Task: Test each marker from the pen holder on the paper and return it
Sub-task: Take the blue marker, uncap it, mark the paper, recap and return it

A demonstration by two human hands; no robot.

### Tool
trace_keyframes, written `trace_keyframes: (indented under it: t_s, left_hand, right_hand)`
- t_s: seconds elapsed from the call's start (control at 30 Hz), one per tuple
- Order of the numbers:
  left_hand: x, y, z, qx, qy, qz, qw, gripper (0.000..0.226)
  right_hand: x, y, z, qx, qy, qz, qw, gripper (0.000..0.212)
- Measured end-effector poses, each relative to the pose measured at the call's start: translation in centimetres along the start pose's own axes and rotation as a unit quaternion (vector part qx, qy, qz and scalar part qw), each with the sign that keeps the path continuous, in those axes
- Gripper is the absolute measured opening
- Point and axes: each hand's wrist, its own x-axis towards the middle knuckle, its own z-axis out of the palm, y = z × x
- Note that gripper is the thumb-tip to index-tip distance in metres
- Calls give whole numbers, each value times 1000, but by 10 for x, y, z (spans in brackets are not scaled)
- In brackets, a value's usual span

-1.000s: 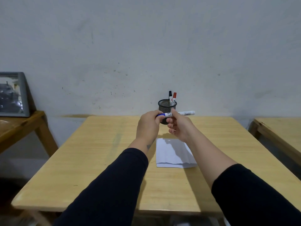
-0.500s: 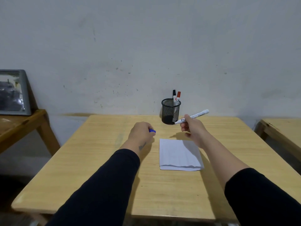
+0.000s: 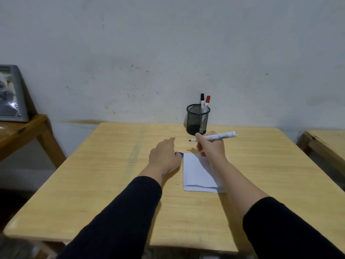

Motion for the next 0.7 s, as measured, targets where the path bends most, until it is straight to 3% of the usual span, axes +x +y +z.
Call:
trace_keyframes:
  t_s: [0.1, 0.27, 0.47, 0.7]
  left_hand:
    - [-10, -10, 15, 40, 67, 31, 996, 69]
    - [-14, -24, 36, 100, -19, 17, 995, 87]
    - [-10, -26, 41, 116, -17, 20, 993, 85]
    - [-11, -26, 40, 110, -16, 21, 994, 85]
  right_hand:
    - [1, 6, 9, 22, -24, -1, 999, 11]
    - [0, 13, 17, 31, -24, -22, 999, 20]
    - [3, 27, 20, -106, 28, -87, 990, 25]
    - [6, 32, 18, -135, 33, -100, 985, 23]
